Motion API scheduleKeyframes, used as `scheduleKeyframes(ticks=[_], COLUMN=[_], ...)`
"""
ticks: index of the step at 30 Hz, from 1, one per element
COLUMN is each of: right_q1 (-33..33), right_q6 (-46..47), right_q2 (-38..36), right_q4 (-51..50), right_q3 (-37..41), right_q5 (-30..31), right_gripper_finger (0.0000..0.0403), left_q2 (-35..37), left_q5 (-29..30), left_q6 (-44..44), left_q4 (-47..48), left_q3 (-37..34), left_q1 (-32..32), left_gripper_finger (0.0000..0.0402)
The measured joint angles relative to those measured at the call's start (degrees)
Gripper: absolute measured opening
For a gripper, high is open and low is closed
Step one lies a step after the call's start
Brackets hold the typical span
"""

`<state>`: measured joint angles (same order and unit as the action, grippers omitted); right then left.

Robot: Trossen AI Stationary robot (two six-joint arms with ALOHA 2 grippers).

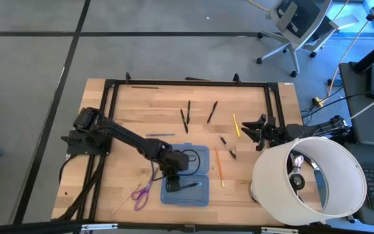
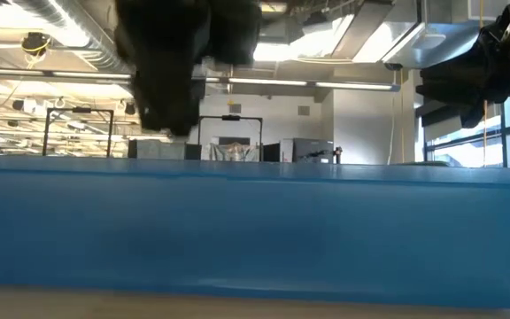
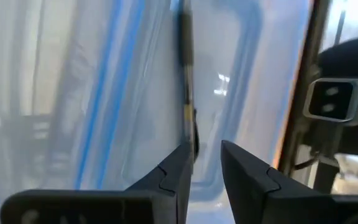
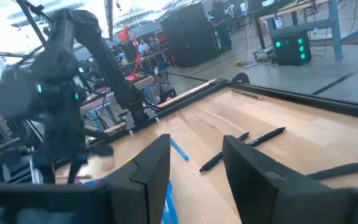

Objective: Pick & place school supplies into a supply box
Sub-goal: Put the yellow pen into the blue supply box

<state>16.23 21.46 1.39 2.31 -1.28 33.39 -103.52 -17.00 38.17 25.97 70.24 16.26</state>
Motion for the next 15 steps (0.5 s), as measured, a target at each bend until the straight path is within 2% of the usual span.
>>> scheduleKeyframes(ticks=[4,8,12,15], right_q1=[0.0,0.0,0.0,-0.1], right_q6=[-3.7,-3.7,-2.1,-0.9], right_q2=[0.0,0.9,6.1,11.2], right_q4=[-0.1,-0.1,-0.3,-0.5], right_q3=[0.0,0.0,0.0,-0.1], right_q5=[-0.1,0.1,3.0,5.1], right_gripper_finger=[0.0152,0.0152,0.0152,0.0152], left_q2=[6.7,15.1,22.9,28.2], left_q5=[6.2,15.5,24.3,26.3], left_q6=[-2.3,-5.4,-8.6,-9.9], left_q4=[2.8,3.6,2.4,2.1], left_q3=[-0.5,-2.5,-5.5,-8.8], left_q1=[-1.0,-1.8,-3.3,-4.6], left_gripper_finger=[0.0079,0.0082,0.0083,0.0081])
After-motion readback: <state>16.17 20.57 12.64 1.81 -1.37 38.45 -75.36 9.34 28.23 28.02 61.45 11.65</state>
